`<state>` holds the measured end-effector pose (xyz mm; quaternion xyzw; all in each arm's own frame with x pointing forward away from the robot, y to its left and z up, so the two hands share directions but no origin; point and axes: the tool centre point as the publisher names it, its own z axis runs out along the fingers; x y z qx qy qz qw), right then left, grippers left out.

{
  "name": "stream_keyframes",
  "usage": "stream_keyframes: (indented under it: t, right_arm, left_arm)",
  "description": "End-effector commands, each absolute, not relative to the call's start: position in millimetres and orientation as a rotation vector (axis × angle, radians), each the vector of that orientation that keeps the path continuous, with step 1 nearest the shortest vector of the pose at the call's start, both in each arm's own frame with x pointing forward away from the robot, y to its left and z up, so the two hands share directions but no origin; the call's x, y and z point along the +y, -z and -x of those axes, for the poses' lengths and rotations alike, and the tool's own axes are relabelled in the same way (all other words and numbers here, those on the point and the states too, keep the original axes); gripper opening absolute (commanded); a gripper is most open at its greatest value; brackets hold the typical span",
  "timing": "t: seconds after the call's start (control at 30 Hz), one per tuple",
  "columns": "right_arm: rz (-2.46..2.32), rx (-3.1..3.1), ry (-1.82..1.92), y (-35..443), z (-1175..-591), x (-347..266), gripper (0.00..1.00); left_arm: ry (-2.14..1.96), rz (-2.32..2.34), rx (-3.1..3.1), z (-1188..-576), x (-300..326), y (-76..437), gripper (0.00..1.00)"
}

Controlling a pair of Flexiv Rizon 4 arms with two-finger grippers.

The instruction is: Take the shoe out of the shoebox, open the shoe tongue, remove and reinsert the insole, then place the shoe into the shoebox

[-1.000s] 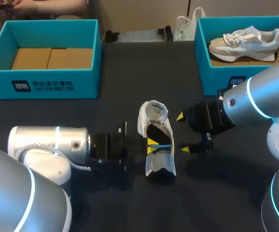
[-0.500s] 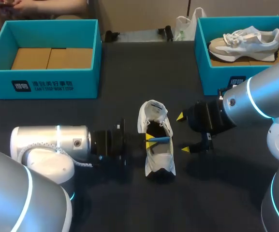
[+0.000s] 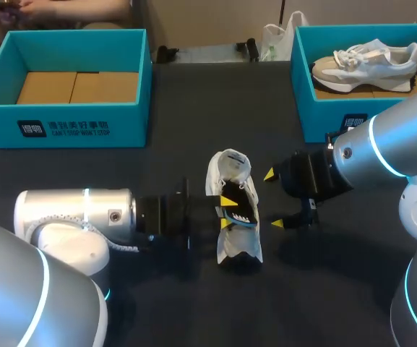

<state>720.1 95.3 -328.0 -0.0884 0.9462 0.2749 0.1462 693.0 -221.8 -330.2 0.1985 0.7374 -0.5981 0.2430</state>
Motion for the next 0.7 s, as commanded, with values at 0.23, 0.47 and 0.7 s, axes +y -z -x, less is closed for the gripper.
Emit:
stream_keyframes:
  t: [0.23, 0.47, 0.7]
  right_arm:
    - [0.254, 2.723, -0.791, 327, -719, 94, 1.0]
    - [0.254, 2.723, -0.791, 327, -719, 94, 1.0]
    - [0.254, 2.723, -0.791, 327, -719, 94, 1.0]
  left_arm:
    - [1.626, -0.572, 2.035, -684, -219, 328, 0.0]
    - [1.604, -0.597, 2.029, -688, -223, 338, 0.0]
    - [1.571, -0.605, 2.011, -703, -223, 352, 0.0]
